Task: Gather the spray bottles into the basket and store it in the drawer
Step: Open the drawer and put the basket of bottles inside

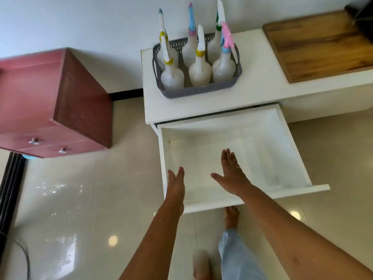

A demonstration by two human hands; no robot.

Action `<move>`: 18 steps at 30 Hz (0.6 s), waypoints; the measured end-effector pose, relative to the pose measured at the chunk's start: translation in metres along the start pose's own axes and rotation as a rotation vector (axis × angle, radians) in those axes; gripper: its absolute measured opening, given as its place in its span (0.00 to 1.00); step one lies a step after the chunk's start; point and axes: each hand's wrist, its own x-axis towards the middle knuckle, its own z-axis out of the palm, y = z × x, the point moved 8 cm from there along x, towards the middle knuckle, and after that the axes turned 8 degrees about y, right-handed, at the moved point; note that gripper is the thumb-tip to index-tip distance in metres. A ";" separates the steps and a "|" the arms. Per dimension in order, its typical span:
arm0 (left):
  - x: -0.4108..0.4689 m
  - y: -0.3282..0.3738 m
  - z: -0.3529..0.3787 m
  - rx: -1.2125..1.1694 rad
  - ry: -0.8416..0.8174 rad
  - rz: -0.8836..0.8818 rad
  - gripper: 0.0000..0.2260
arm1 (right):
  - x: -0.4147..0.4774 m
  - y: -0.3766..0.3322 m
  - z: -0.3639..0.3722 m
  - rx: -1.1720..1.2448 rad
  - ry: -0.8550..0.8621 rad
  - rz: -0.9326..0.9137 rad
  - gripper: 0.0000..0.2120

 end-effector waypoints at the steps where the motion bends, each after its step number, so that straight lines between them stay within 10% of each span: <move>1: 0.007 0.020 -0.001 -0.045 0.015 0.021 0.30 | 0.014 -0.004 -0.012 0.074 0.028 0.022 0.39; 18: 0.169 0.285 0.008 -0.289 0.191 0.169 0.35 | 0.290 0.003 -0.232 0.733 0.443 0.221 0.26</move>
